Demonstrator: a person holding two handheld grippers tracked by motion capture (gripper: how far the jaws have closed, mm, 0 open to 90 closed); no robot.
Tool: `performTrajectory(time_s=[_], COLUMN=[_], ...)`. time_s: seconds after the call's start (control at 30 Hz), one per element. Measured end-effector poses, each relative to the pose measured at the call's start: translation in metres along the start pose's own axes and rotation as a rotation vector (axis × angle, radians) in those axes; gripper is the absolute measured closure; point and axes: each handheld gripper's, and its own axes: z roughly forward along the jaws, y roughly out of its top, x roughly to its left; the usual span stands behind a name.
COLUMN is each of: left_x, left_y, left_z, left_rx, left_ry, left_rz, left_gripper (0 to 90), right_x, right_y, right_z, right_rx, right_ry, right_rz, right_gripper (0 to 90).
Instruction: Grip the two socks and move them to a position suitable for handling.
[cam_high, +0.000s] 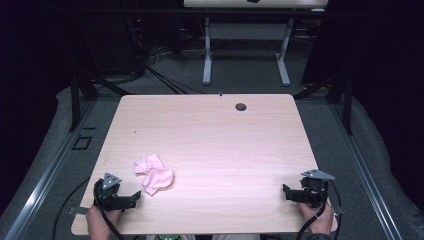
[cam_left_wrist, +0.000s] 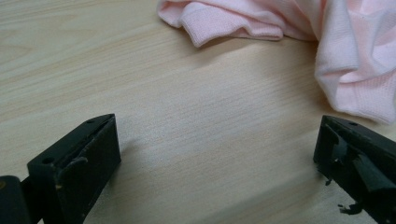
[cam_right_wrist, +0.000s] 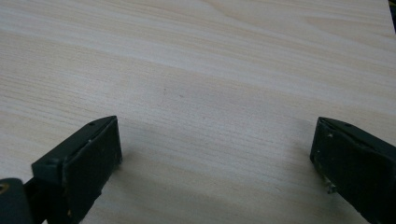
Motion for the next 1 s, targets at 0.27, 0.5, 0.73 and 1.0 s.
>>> performTrajectory(time_s=[0.27,0.5,0.73,1.0], left_x=[0.000,0.000,0.000,0.005], left_y=[0.000,0.000,0.001,0.006], left_z=[0.000,0.000,-0.001,-0.011], left_rx=[0.000,0.000,0.011,0.008], left_ry=[-0.001,0.000,-0.009,-0.028], left_rz=[0.001,0.001,0.006,-0.022], left_gripper=[0.5,0.4,0.1,0.0], right_x=[-0.001,-0.002,-0.002,-0.003], right_y=[0.001,0.002,0.002,0.001], right_z=[0.001,0.002,0.003,0.003], right_rx=[0.007,0.005,-0.004,-0.004], right_ry=[-0.006,0.017,0.011,0.003], right_rz=[0.002,-0.017,-0.016,-0.010], right_gripper=[0.0,0.0,0.0,0.0])
